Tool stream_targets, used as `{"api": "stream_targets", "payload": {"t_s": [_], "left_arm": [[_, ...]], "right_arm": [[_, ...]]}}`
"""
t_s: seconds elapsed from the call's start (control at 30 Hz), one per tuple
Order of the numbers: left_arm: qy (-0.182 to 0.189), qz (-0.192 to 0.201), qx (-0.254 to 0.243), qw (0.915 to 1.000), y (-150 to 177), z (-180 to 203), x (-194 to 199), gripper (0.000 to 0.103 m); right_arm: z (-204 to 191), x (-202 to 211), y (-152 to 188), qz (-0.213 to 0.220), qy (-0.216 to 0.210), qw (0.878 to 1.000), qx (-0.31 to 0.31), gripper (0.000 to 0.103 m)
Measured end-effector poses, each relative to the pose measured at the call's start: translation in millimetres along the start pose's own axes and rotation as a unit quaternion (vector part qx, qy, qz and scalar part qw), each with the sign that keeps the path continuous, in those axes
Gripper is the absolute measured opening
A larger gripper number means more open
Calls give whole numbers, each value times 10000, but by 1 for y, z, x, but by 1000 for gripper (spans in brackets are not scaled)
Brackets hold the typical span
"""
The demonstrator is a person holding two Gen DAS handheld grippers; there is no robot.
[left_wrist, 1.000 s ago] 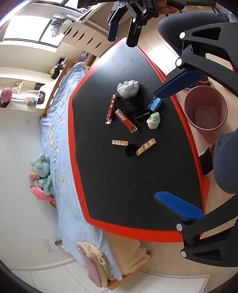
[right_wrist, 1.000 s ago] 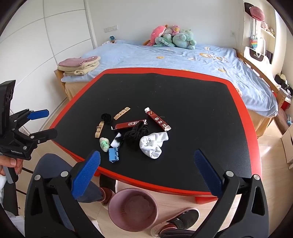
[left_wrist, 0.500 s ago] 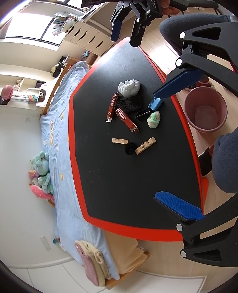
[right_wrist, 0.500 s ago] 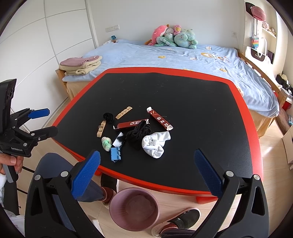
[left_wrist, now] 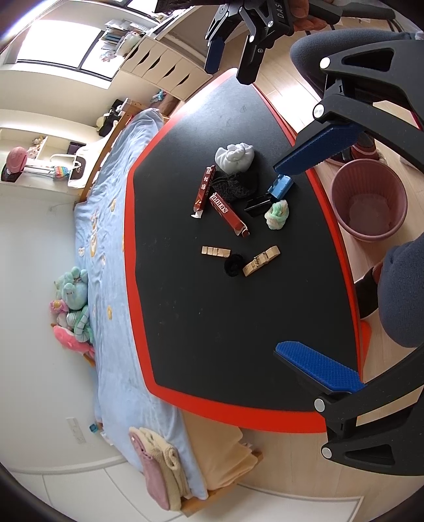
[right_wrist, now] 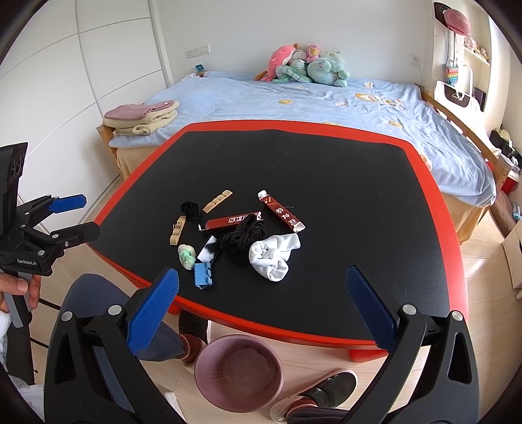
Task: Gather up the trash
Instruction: 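Move both tools toward the cluttered table, then grasp the wooden clothespin with the left tool while the right tool grasps the white sock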
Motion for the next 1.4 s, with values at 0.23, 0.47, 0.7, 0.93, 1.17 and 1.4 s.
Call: {"api": "stream_targets", "payload": {"t_s": [0.23, 0.47, 0.7, 0.93, 1.17, 1.4], "left_arm": [[-33, -31, -1, 10000, 1, -1, -2, 98], [-94, -44, 17, 9999, 1, -2, -4, 98], [-36, -44, 77, 10000, 2, -3, -5, 98], [-94, -247, 138, 9996, -2, -5, -24, 98], [-126, -500, 196, 9985, -8, -6, -51, 98], [-302, -959, 350, 9943, -4, -14, -89, 98]], "right_arm": [[0, -1, 1, 1, -24, 10000, 7, 100], [0, -2, 1, -2, -70, 10000, -35, 100], [1, -4, 3, -45, -23, 10000, -13, 100], [3, -17, -2, -184, -44, 9998, 55, 100], [12, -43, -8, -443, 4, 9989, 153, 100], [13, -74, -7, -761, -33, 9966, 309, 100]]}}
Point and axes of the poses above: each gripper's, at about its wrist camera, not at the fingertips, and x roughly against the way its jaws point, z to its right, y to its underside, the point moved 10 cm from there along -x, roughly the way its jaws point, and after that the axes turned 2 degrees about -z, right-handed, at the moved point
